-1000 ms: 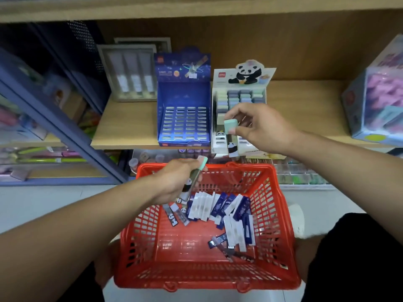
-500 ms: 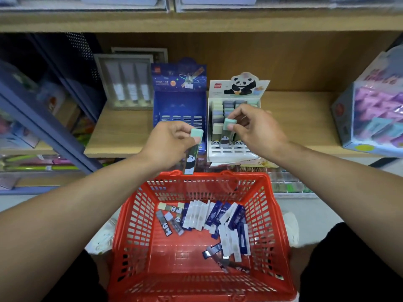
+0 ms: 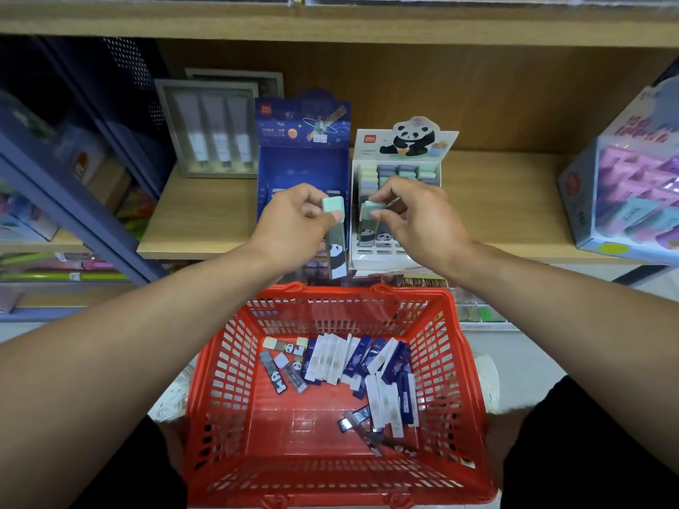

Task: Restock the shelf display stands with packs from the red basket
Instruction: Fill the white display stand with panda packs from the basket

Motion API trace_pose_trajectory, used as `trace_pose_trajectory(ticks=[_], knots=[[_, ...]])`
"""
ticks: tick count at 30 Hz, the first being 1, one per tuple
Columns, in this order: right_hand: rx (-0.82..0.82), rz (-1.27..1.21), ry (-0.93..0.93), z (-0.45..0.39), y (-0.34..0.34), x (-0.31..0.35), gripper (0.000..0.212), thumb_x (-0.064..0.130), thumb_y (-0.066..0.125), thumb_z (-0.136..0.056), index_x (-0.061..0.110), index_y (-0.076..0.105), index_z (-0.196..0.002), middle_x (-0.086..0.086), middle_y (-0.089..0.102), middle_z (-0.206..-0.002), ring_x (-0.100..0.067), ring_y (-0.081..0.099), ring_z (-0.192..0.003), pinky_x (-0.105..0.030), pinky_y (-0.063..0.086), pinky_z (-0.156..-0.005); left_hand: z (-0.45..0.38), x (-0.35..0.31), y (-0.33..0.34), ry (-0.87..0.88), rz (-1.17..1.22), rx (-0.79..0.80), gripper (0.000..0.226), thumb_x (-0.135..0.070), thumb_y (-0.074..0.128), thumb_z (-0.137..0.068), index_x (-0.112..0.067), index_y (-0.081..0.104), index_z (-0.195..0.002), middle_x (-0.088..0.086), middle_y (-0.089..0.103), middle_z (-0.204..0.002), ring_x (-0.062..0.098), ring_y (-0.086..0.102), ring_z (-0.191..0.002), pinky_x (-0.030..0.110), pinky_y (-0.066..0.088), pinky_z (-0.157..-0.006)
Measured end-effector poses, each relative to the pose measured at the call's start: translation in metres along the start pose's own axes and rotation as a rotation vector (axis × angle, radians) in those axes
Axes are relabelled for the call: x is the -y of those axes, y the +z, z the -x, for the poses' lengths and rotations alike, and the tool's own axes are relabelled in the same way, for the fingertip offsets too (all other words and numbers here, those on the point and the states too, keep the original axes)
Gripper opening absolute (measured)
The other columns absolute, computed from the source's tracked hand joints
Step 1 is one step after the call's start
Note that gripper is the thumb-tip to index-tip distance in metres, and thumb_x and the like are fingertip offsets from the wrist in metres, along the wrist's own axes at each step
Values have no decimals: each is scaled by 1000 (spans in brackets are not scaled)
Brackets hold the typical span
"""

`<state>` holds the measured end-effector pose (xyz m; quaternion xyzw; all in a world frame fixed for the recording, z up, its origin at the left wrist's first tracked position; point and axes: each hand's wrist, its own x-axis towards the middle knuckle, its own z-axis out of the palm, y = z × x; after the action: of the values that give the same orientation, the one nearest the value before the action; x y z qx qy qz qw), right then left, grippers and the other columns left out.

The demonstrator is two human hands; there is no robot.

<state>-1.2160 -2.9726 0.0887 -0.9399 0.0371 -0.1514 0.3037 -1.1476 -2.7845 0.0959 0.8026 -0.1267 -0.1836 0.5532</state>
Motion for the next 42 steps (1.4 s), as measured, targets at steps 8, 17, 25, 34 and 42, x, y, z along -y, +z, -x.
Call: trace_pose_trajectory(ticks=[8,17,25,34,42], knots=[[-3,174,-52,-3,3,-4,19,25,64,-97,22,75,-112,8,59,-92,-12,55,-84,-31,46,-71,4,-5,-3,12,49,-24,9,-22,72,-93,-20,63,-91,4,70,-83,15,67,-81,38,64,-75],[-5,329,-87,1,-6,9,25,32,56,-101,32,71,-122,10,58,-90,-12,56,-77,-30,42,-64,7,-9,1,52,105,-30,7,-17,74,-91,-16,69,-95,7,71,-85,15,69,-82,34,64,-71],[128,-179,-56,20,-10,22,57,17,74,-89,27,51,-140,14,63,-104,-5,66,-81,-18,53,-73,12,-16,9,88,182,18,8,-13,79,-86,-14,72,-88,7,75,-81,17,74,-75,32,63,-70],[14,-4,74,17,-25,-6,29,19,67,-94,28,58,-120,11,58,-91,0,58,-72,-12,41,-62,8,-7,15,273,-400,122,37,-23,60,-100,-26,57,-137,-5,59,-140,12,55,-127,32,42,-111],[20,61,74,16,-21,-17,11,19,64,-97,22,62,-107,14,57,-90,6,54,-79,-6,35,-65,5,10,20,348,-822,417,82,-18,58,-99,-25,5,-161,-13,-3,-168,10,3,-155,29,10,-125]])
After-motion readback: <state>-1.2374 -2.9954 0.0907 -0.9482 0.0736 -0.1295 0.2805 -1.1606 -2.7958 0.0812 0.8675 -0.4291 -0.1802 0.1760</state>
